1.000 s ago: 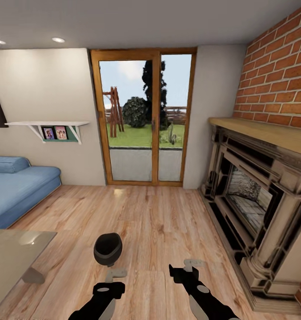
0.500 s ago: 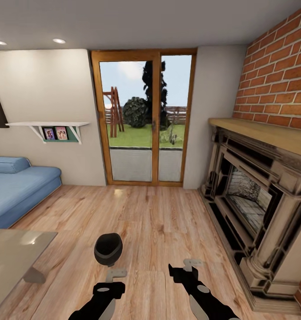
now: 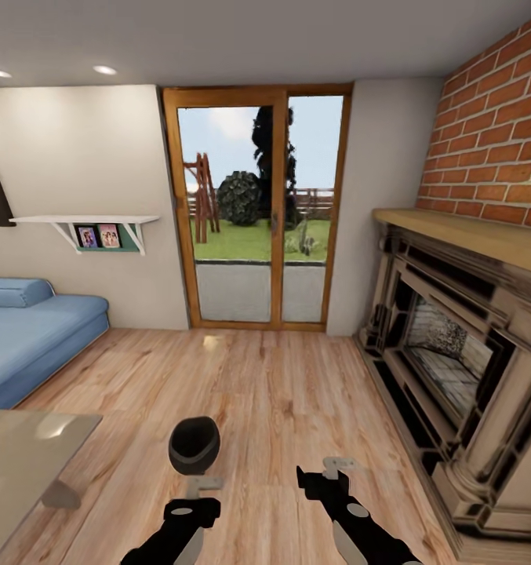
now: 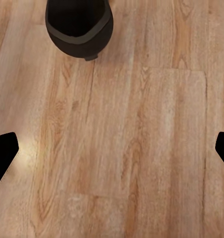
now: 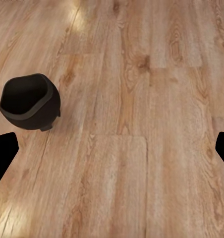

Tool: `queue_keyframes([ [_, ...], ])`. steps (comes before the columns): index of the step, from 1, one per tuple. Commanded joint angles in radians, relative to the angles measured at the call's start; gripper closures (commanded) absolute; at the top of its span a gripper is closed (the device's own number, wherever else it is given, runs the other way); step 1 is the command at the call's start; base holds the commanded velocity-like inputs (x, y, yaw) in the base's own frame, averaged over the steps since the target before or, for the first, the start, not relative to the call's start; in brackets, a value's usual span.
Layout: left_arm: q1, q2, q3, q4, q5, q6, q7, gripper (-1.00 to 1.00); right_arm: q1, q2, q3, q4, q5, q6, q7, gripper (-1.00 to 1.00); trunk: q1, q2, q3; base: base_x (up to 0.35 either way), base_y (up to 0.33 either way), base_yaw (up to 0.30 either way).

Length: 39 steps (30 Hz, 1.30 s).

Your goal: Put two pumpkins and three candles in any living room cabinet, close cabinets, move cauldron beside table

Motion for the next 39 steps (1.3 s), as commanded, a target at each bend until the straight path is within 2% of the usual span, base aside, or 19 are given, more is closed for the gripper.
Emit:
queue_keyframes([
  [1,-0.001,0.001,-0.007,-0.001,0.009,0.003,0.009,-1.00,-0.001,0.000,0.008,0.001,-0.009,-0.004,-0.006,-1.00,0.001,-0.002,-0.002,0.216,0.167,0.071],
  [17,-0.001,0.001,-0.007,0.000,0.009,0.003,0.009,-1.00,-0.001,0.000,0.008,0.002,-0.005,-0.003,-0.005,-1.00,0.001,-0.002,-0.002,0.248,0.044,0.240],
  [25,-0.001,0.001,-0.007,0.001,0.009,0.003,0.010,-1.00,-0.001,0.000,0.009,0.002,-0.004,-0.005,-0.005,-1.00,0.001,-0.002,-0.002,0.323,-0.001,0.066],
  [31,-0.001,0.001,-0.008,0.003,0.009,0.003,0.012,-1.00,-0.001,0.001,0.009,0.002,-0.004,-0.005,-0.005,-1.00,0.001,-0.002,-0.001,0.322,-0.088,0.069],
  [39,-0.001,0.000,-0.008,0.005,0.009,0.003,0.012,-1.00,-0.001,0.001,0.010,0.002,-0.004,-0.005,-0.005,-1.00,0.001,-0.002,0.004,0.305,-0.146,0.238],
])
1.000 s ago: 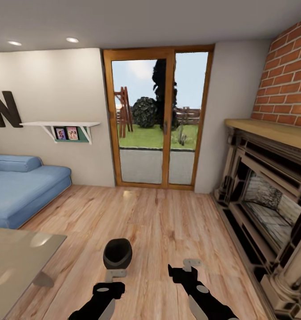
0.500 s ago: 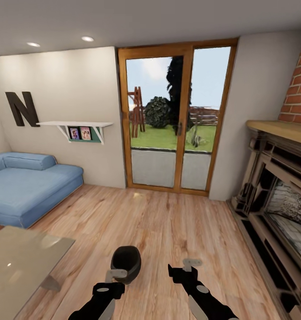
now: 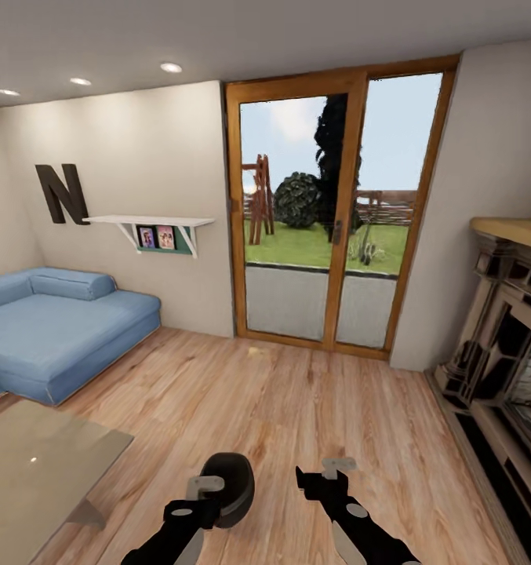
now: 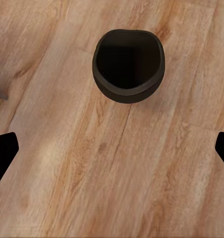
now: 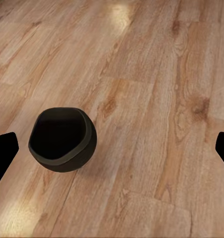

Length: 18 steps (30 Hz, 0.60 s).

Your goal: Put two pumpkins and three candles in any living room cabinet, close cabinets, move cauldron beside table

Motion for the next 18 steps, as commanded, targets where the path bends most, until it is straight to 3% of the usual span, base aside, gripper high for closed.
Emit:
queue_keyframes([
  [1,-0.001,0.001,-0.007,-0.001,0.009,0.003,0.009,-1.00,-0.001,-0.001,0.008,0.000,-0.009,-0.004,-0.006,-1.00,0.001,-0.001,-0.001,0.256,-0.134,0.262],
  [8,-0.001,0.001,-0.007,0.001,0.009,0.003,0.009,-1.00,-0.001,-0.001,0.008,0.000,-0.008,-0.004,-0.006,-1.00,0.001,-0.001,0.004,0.150,-0.069,0.265],
  [18,-0.001,0.001,-0.007,0.001,0.009,0.003,0.009,-1.00,-0.001,-0.001,0.008,0.000,-0.007,-0.006,-0.006,-1.00,0.001,-0.001,0.011,0.017,-0.005,0.267],
])
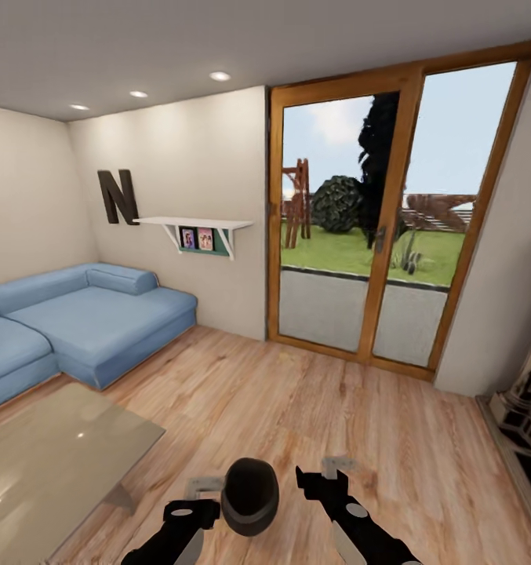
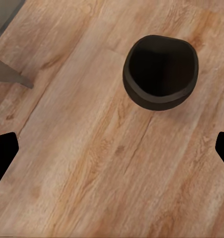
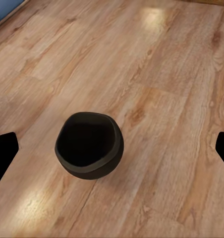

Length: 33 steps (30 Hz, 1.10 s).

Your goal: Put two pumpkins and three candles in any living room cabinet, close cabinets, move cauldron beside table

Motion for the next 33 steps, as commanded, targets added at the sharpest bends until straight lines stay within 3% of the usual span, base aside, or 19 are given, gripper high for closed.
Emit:
queue_keyframes([
  [1,-0.001,0.001,-0.007,-0.001,0.009,0.003,0.009,-1.00,0.000,-0.001,0.008,0.001,-0.009,-0.004,-0.006,-1.00,0.000,-0.001,0.000,0.002,-0.001,0.267],
  [14,-0.001,0.001,-0.007,-0.001,0.008,0.002,0.009,-1.00,0.000,-0.002,0.008,0.001,-0.010,-0.004,-0.006,-1.00,0.000,-0.001,0.003,0.092,-0.051,0.082],
  [27,-0.001,0.001,-0.007,0.000,0.008,0.002,0.009,-1.00,0.000,-0.002,0.008,0.001,-0.010,-0.005,-0.006,-1.00,0.000,-0.001,0.004,0.231,-0.066,0.006],
  [33,-0.001,0.001,-0.008,0.001,0.007,0.002,0.009,-1.00,0.000,-0.001,0.008,0.001,-0.010,-0.005,-0.006,-1.00,0.000,-0.001,0.007,0.222,-0.180,0.169],
])
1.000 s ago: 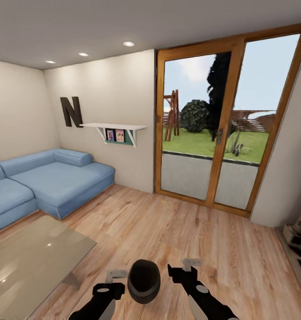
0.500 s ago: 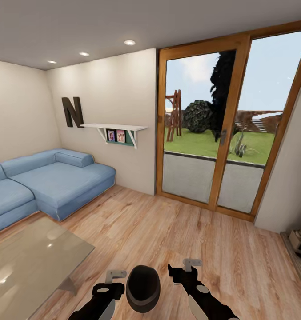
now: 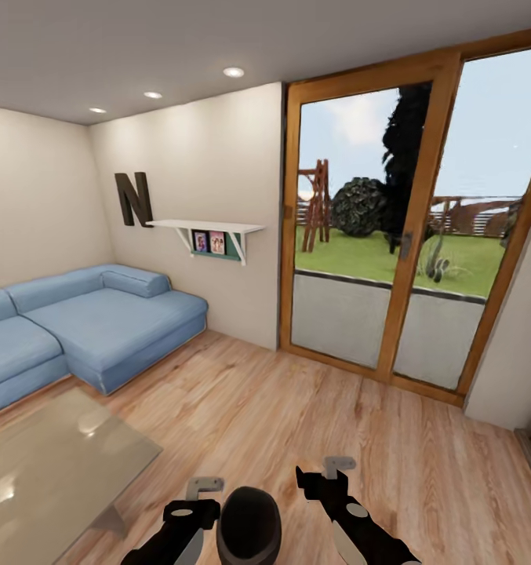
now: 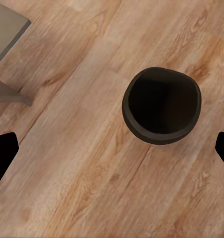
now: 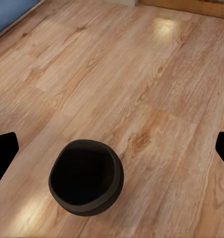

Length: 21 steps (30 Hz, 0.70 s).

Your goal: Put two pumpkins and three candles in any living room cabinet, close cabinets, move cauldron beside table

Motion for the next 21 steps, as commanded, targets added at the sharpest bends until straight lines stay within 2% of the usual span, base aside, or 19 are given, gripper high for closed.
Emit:
queue_keyframes([
  [1,-0.001,0.001,-0.007,-0.001,0.009,0.003,0.009,-1.00,0.000,-0.001,0.008,0.001,-0.009,-0.004,-0.006,-1.00,0.001,-0.001,0.000,0.224,-0.193,0.132],
  [14,-0.001,0.001,-0.006,-0.001,0.009,0.003,0.009,-1.00,0.000,-0.002,0.009,0.001,-0.009,-0.004,-0.004,-1.00,0.001,-0.001,0.001,0.225,-0.197,0.019],
  [21,-0.001,0.001,-0.006,-0.001,0.009,0.003,0.009,-1.00,0.000,-0.001,0.010,0.001,-0.009,-0.004,-0.006,-1.00,0.001,-0.001,0.007,0.146,-0.110,0.157],
])
